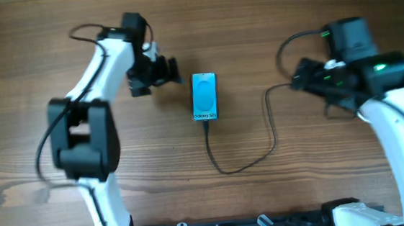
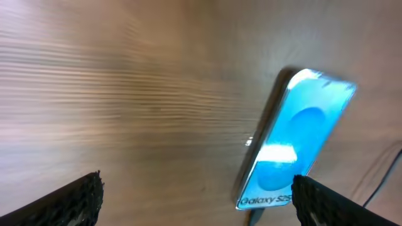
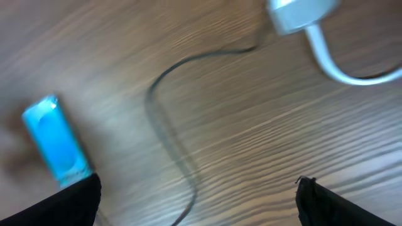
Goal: Plug charger to phone and switch on socket
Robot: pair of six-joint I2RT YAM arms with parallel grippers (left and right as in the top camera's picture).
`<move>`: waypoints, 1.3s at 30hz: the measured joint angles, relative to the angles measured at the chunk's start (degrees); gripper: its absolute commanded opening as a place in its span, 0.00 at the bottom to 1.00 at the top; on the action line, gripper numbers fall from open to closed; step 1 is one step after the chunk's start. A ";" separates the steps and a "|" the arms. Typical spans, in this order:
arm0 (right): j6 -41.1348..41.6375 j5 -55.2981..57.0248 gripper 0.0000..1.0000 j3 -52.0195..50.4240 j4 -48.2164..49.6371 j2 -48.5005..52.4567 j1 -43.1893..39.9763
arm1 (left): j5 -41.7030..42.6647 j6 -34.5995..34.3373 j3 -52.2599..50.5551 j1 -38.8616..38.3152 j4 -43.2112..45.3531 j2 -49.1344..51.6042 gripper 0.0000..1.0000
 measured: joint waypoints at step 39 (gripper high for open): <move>-4.85 -2.43 1.00 2.08 36.30 34.38 -29.62 | -7.98 -3.43 0.31 0.02 -0.22 -16.50 1.00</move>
